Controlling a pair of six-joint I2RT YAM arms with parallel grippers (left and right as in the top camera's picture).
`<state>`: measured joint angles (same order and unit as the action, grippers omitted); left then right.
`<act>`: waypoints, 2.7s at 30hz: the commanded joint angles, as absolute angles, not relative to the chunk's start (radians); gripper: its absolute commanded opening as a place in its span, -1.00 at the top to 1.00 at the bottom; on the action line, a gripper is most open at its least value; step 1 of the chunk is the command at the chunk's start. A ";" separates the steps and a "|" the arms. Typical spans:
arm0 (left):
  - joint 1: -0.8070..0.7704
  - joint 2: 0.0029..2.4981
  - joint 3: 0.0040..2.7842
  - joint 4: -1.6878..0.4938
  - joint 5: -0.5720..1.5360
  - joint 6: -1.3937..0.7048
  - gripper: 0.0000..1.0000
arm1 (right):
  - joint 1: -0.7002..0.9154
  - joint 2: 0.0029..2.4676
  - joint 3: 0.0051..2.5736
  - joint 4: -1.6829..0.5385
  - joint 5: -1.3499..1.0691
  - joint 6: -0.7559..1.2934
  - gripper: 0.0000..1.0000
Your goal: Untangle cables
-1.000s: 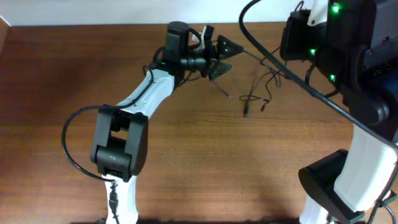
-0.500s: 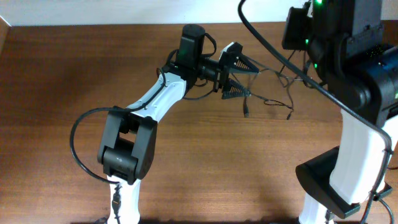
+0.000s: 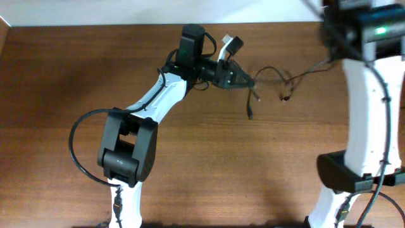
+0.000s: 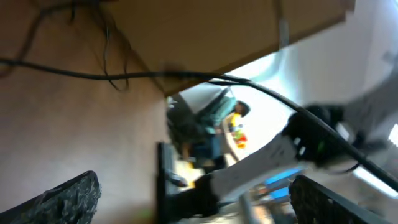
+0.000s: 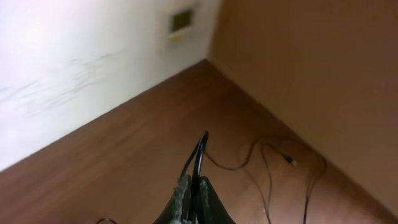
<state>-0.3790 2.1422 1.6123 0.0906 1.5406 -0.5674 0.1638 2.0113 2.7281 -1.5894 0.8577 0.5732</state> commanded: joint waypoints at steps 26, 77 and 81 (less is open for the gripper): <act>-0.379 2.149 1.602 -0.989 0.245 -0.350 -0.98 | -0.149 2.225 2.705 -1.249 0.337 0.266 0.92; -0.030 1.481 1.602 -1.130 -0.379 -0.521 -0.98 | 0.446 2.002 1.758 -1.068 0.053 0.383 -0.97; -0.030 1.481 1.602 -1.135 -0.393 -0.521 -0.98 | 0.403 2.014 1.684 -0.867 0.067 0.369 -0.96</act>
<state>-0.0303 1.4902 1.6009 -1.1351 -0.3580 -0.5377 0.4290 2.0232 1.7054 -0.9474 0.0818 0.4019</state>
